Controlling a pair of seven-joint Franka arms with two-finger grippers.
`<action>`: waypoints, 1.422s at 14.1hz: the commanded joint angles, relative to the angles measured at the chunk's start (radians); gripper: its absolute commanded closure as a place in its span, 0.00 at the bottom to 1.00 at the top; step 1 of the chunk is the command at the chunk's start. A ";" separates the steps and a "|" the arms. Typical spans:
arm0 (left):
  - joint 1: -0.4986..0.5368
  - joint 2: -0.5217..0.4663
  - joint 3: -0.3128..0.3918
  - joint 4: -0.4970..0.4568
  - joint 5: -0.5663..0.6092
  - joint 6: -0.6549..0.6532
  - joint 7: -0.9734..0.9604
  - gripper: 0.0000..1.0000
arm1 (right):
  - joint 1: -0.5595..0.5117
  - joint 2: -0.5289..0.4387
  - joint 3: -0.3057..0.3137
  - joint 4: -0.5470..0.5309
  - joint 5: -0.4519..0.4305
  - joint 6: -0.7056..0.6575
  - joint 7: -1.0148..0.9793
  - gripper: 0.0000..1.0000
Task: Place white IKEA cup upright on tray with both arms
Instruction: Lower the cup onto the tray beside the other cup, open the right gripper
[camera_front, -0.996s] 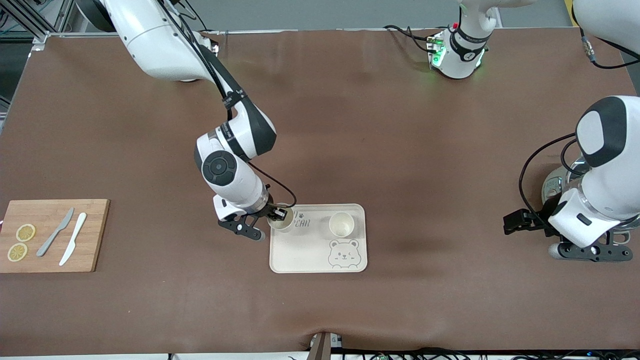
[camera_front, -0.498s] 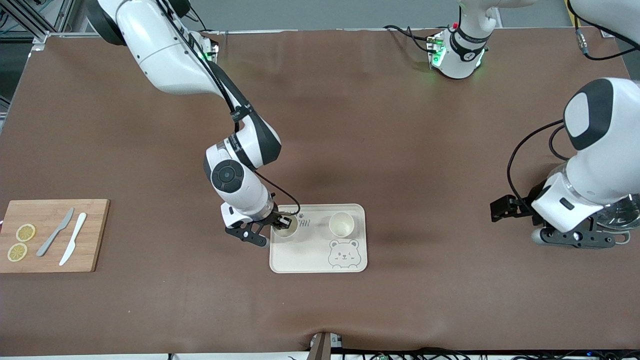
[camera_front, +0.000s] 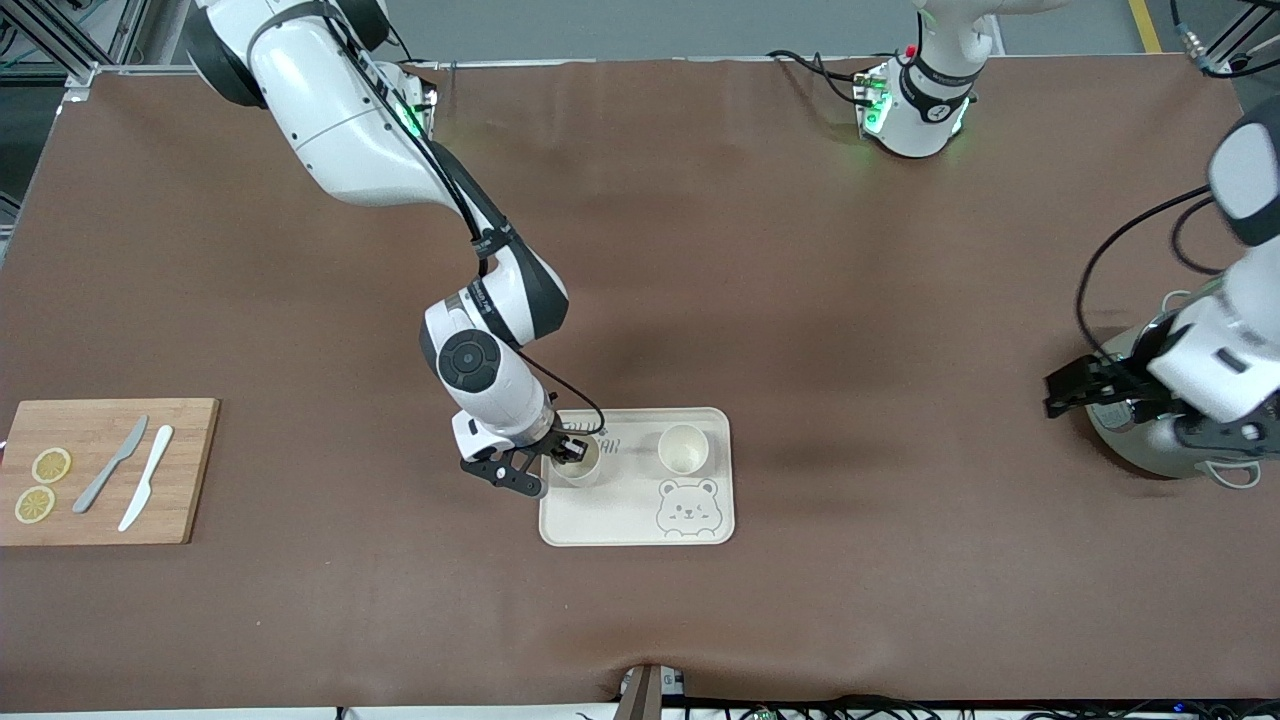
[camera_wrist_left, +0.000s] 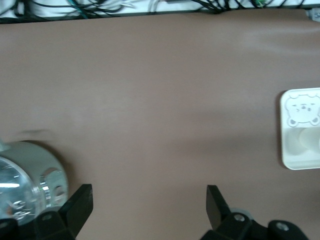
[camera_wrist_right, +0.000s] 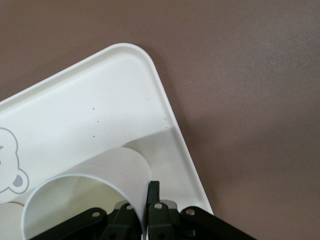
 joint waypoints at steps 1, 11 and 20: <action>0.019 -0.061 -0.005 -0.044 0.003 -0.034 0.019 0.00 | 0.017 0.028 -0.008 0.035 -0.029 0.005 0.029 1.00; -0.002 -0.164 -0.008 -0.119 -0.006 -0.092 0.030 0.00 | 0.018 0.003 -0.008 0.035 -0.125 -0.009 0.026 0.00; -0.015 -0.285 0.040 -0.258 -0.023 -0.083 0.069 0.00 | 0.006 -0.277 0.001 0.009 -0.136 -0.421 -0.069 0.00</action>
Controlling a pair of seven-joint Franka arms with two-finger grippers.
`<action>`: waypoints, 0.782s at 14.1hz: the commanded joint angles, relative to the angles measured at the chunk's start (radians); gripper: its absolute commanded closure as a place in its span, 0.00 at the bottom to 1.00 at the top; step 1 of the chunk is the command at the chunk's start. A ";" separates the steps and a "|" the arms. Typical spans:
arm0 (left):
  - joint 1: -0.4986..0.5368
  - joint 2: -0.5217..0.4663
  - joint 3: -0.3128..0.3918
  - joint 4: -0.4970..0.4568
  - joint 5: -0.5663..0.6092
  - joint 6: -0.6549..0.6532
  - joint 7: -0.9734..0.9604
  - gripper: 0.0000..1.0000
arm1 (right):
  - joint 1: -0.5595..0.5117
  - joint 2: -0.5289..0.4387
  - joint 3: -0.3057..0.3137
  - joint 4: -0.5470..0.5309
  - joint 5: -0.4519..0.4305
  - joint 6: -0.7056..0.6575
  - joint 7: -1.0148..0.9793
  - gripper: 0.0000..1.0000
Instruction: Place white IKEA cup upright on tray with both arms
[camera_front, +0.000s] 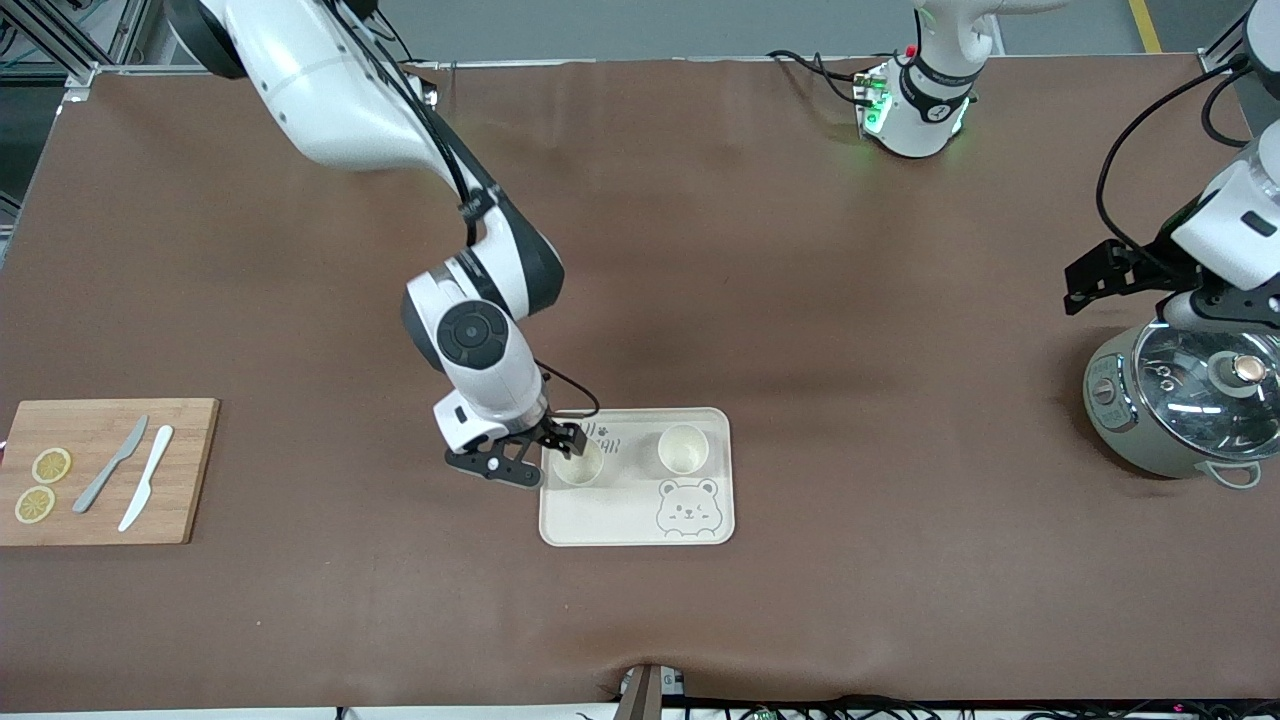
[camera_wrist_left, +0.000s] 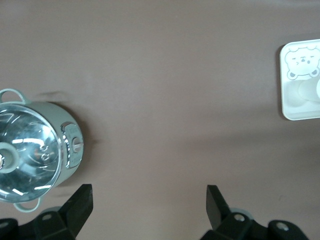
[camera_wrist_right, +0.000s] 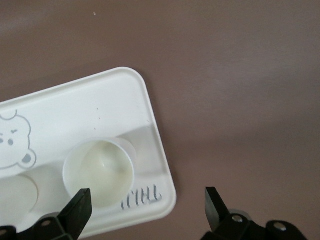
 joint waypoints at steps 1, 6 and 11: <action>0.012 -0.009 0.010 -0.025 -0.023 0.011 0.031 0.00 | -0.003 -0.189 0.002 -0.076 -0.005 -0.165 -0.043 0.00; 0.009 0.006 0.010 -0.022 -0.021 0.013 0.024 0.00 | -0.104 -0.534 0.000 -0.254 -0.002 -0.355 -0.224 0.00; -0.032 0.034 -0.007 0.001 -0.050 0.011 0.012 0.00 | -0.376 -0.705 -0.004 -0.277 0.059 -0.500 -0.593 0.00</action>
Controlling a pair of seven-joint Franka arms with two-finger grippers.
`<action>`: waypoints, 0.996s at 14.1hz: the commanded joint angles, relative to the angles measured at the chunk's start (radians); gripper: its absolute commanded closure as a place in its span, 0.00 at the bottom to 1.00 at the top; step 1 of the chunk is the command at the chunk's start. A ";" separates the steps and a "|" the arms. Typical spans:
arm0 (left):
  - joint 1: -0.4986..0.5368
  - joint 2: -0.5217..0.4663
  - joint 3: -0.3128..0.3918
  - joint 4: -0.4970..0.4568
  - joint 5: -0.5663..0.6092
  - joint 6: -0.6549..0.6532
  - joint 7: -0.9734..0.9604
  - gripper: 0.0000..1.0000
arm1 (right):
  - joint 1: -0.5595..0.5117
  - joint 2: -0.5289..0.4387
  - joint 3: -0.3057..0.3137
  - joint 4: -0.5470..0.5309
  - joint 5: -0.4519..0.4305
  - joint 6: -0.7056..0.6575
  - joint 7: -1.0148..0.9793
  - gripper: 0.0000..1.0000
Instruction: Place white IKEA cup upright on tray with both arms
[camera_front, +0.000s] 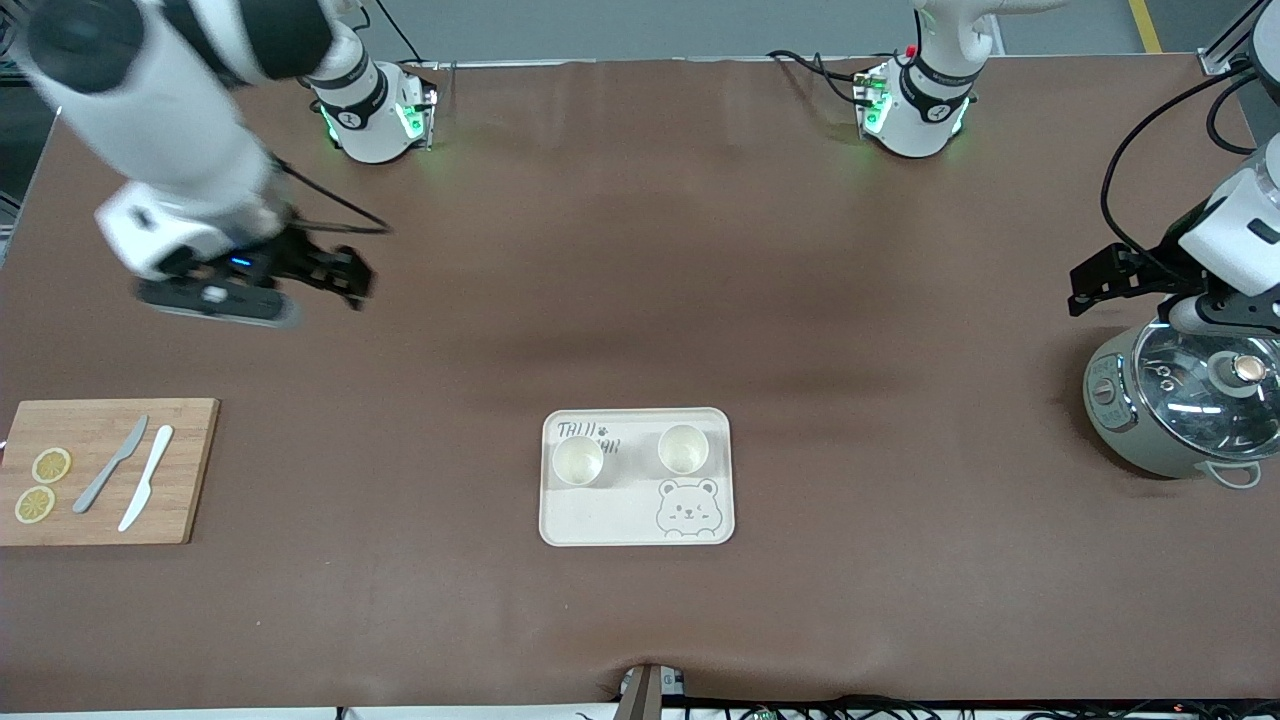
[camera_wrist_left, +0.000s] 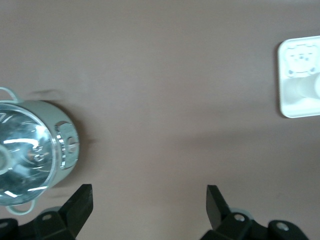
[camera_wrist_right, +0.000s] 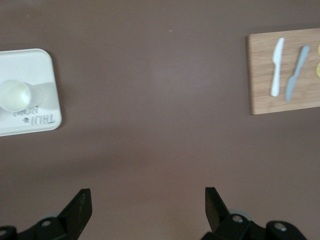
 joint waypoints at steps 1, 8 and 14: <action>-0.025 0.023 -0.008 0.010 -0.021 0.002 -0.002 0.00 | -0.174 -0.066 0.015 -0.050 0.083 -0.004 -0.182 0.00; -0.020 0.032 -0.008 0.009 0.020 0.002 0.021 0.00 | -0.276 -0.052 0.014 -0.033 0.099 0.013 -0.306 0.00; -0.025 0.023 -0.011 0.003 0.063 -0.021 0.018 0.00 | -0.296 -0.048 0.014 -0.021 0.094 0.004 -0.306 0.00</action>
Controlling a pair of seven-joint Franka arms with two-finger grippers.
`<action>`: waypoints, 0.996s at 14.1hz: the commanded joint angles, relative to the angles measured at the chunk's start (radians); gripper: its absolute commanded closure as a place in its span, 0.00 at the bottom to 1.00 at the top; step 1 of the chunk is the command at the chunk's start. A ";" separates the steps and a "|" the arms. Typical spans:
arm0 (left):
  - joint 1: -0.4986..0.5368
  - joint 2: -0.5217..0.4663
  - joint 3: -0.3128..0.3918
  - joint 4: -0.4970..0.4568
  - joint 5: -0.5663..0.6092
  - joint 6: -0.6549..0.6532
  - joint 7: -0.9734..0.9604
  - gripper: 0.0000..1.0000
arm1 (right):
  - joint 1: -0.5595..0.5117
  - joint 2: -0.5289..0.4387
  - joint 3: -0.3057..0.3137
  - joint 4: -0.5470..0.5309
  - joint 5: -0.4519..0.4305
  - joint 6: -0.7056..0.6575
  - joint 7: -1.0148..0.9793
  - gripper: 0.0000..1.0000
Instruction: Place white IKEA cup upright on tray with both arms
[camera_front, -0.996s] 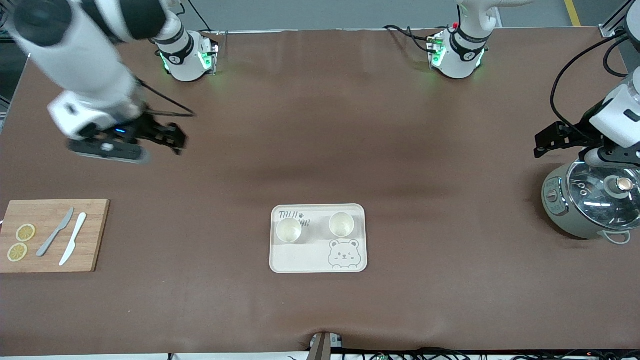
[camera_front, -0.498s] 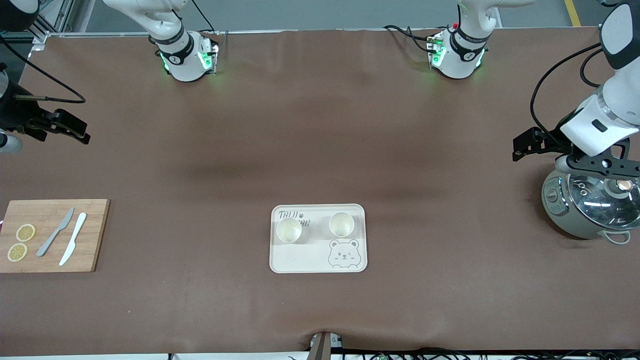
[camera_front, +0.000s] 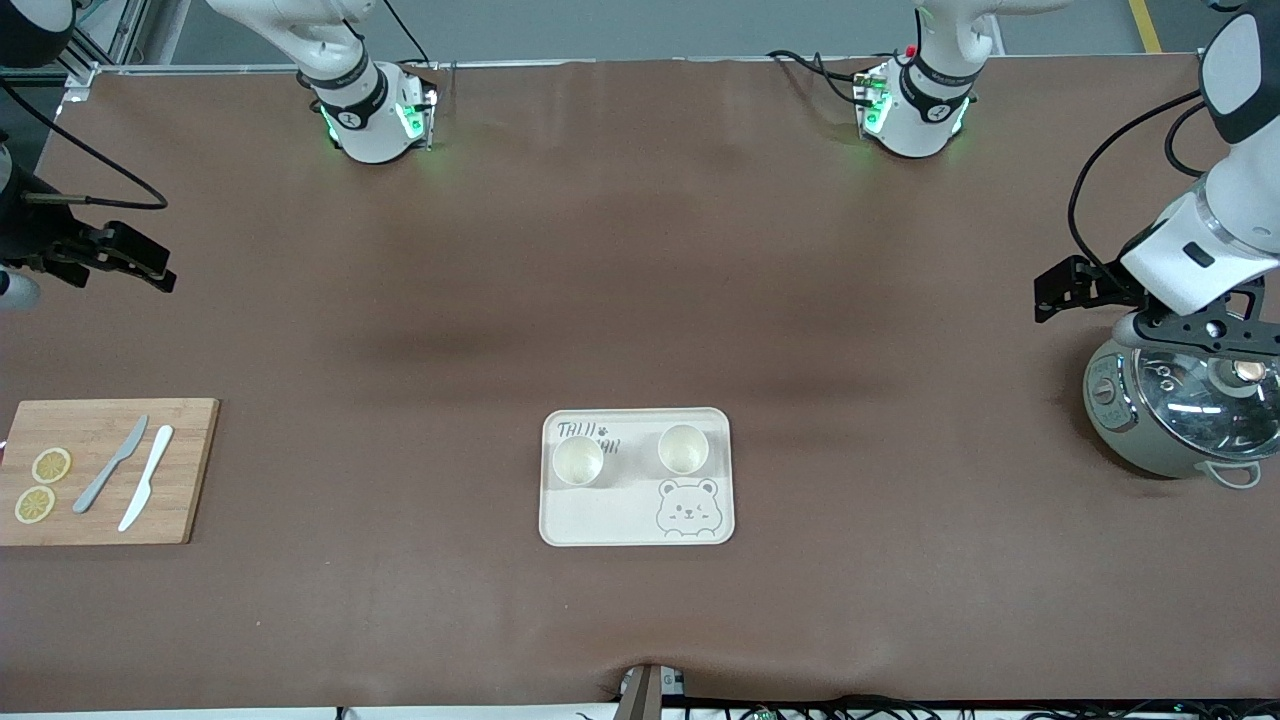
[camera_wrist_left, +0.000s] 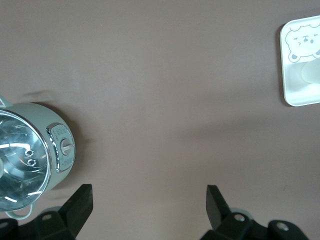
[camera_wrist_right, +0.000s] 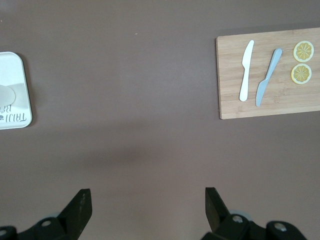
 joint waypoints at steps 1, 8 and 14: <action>-0.001 -0.013 -0.006 0.003 0.020 -0.019 0.006 0.00 | -0.026 0.005 0.015 0.015 0.008 -0.007 -0.005 0.00; 0.004 -0.026 -0.014 0.006 0.022 -0.047 -0.031 0.00 | -0.050 0.014 0.015 0.052 0.012 -0.013 -0.014 0.00; 0.002 -0.024 -0.015 0.011 0.024 -0.055 -0.032 0.00 | -0.050 0.014 0.017 0.055 0.015 -0.010 -0.012 0.00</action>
